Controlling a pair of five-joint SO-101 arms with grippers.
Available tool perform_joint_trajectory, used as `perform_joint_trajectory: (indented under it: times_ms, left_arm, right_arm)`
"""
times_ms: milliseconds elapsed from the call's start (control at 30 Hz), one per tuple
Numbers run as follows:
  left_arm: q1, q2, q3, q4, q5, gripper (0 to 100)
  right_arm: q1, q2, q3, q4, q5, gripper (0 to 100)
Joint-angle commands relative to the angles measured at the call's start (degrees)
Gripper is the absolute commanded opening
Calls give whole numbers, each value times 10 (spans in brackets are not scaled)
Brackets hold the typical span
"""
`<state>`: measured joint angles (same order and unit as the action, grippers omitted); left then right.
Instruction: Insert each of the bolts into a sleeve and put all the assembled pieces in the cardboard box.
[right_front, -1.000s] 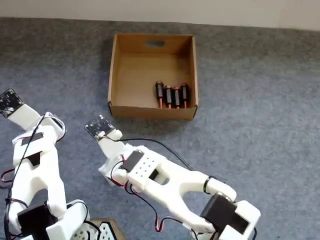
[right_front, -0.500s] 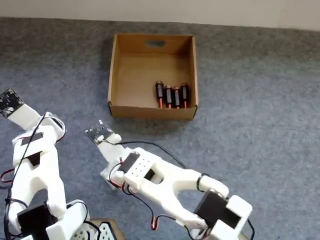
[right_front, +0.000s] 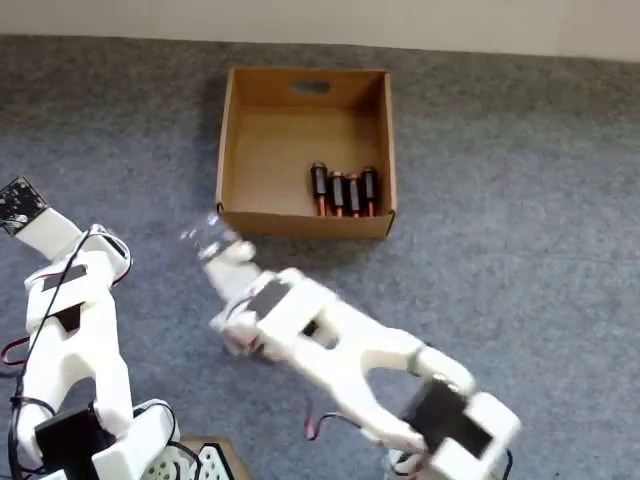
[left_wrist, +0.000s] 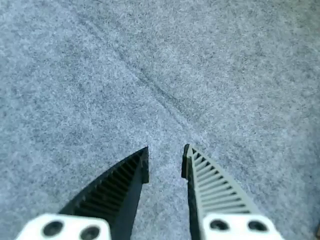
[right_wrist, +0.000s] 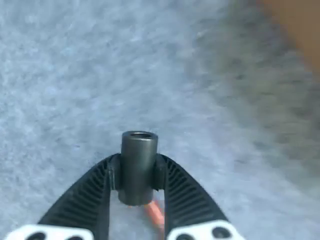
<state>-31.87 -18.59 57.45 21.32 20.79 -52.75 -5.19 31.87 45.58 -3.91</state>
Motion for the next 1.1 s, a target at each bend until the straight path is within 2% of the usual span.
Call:
perform_joint_trajectory:
  times_ms: [0, 133, 300, 467, 567, 700, 833, 1000, 1067]
  left_arm:
    - [5, -1, -23, -11, 4, 126]
    - [5, -1, -23, -11, 4, 126]
    - [5, -1, -23, -11, 4, 126]
    - [5, -1, -23, -11, 4, 126]
    - [5, -1, -23, -11, 4, 126]
    - [5, -1, -23, -11, 4, 126]
    - [5, -1, -23, -11, 4, 126]
    - [5, -1, -23, -11, 4, 126]
    - [5, -1, -23, -11, 4, 126]
  right_arm:
    - [89, -131, -1, 39, 43, 5]
    - [187, -198, 54, 85, 51, 5]
    - [313, -206, 125, 93, 52, 5]
    - [400, -206, 175, 93, 52, 5]
    - [425, -206, 204, 94, 55, 9]
    - [444, -206, 230, 94, 113, 9]
    - [444, -206, 251, 94, 116, 14]
    - [444, -206, 263, 95, 117, 157]
    - [444, -206, 263, 95, 117, 175]
